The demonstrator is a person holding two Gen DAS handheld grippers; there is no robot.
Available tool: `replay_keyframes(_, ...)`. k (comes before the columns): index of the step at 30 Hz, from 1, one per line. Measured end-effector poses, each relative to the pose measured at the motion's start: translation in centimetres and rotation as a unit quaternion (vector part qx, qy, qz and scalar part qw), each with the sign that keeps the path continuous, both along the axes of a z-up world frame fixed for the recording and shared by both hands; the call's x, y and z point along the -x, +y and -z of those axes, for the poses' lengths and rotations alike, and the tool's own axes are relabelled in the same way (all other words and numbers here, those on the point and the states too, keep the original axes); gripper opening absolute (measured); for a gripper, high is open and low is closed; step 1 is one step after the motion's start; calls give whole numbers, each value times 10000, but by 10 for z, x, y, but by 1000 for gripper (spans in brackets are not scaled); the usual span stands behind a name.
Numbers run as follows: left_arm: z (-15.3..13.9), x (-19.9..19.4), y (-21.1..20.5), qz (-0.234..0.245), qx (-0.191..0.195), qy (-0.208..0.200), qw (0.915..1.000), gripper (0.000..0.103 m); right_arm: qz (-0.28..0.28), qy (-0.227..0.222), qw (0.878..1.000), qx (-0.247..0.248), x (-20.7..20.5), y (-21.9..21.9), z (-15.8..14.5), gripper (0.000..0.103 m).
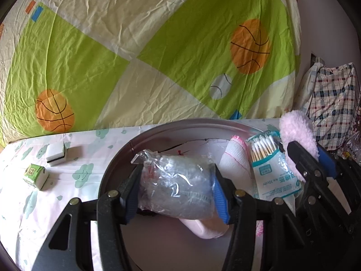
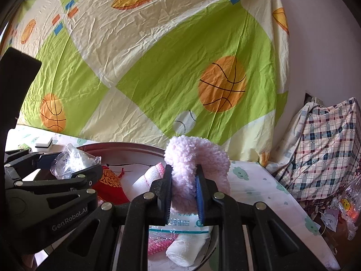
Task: Organize soft objects
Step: 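Lower both items into the tin and open both tools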
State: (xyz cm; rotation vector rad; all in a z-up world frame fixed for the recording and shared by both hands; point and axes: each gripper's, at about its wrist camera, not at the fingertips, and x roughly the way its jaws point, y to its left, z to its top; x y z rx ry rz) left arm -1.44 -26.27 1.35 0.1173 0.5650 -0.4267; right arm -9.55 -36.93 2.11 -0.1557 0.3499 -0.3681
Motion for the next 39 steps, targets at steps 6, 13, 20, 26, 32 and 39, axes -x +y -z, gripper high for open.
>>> replay_keyframes(6,6,-3,-2,23,-229,192,9996,55,-286,307,9989,-188,-7,-1,5,21)
replay_keyframes(13,13,-7,-1,6,-387,402,9984,66,-596,466,9967,-305,-8,1,8,33)
replay_keyframes(20,12,-13,16,-110,162,713,9973,103,-754,112,9902,-1167,6,-22,-3,63)
replay_keyframes(26,9,-6,15,-46,349,582,9977,103,-715,-644,9668,-2365,22,-54,-12,77)
replay_keyframes(32,1,3,17,-54,404,214,9989,103,72,-1016,9512,-2914,30,-82,-9,77)
replay_keyframes(39,-11,14,35,-420,560,-413,9967,103,362,-1052,9717,-2085,33,-66,-13,77)
